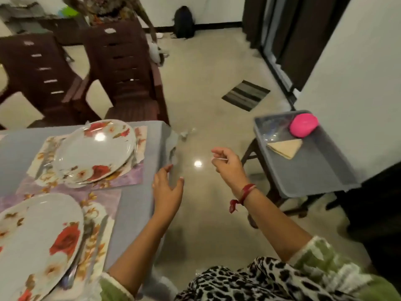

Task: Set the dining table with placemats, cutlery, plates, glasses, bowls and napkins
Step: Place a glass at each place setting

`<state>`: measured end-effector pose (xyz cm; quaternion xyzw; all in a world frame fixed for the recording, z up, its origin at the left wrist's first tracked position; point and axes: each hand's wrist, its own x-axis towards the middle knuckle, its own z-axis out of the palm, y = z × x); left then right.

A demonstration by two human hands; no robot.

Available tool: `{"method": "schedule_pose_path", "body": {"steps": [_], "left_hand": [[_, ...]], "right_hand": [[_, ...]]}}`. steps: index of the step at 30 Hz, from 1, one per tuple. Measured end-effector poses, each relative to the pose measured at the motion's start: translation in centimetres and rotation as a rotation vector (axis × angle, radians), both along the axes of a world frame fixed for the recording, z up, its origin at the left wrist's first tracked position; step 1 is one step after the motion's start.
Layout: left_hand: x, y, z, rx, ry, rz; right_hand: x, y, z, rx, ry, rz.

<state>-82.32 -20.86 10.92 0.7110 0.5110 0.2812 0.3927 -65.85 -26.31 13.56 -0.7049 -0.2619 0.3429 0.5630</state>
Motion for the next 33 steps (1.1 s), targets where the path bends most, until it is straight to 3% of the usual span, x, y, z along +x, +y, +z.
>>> {"method": "schedule_pose_path", "body": {"steps": [9,16,25,33], "left_hand": [[20.6,-4.9,-2.1,-0.017,0.060,-0.191],[30.7,-6.3,-1.7,-0.046,0.074,-0.308],[37.7,-0.7,-2.1,-0.019,0.158,-0.383],[45.0,10.3,-5.5,-0.045,0.241,-0.516]], "right_hand": [[20.3,-9.6,-2.4,-0.093,0.030,-0.294],[28.6,-13.1,-2.8,-0.057,0.044,-0.427],[34.5,-12.0,-4.6,-0.044,0.110,-0.537],[39.7,-3.5,-8.1,-0.120,0.046,-0.656]]}}
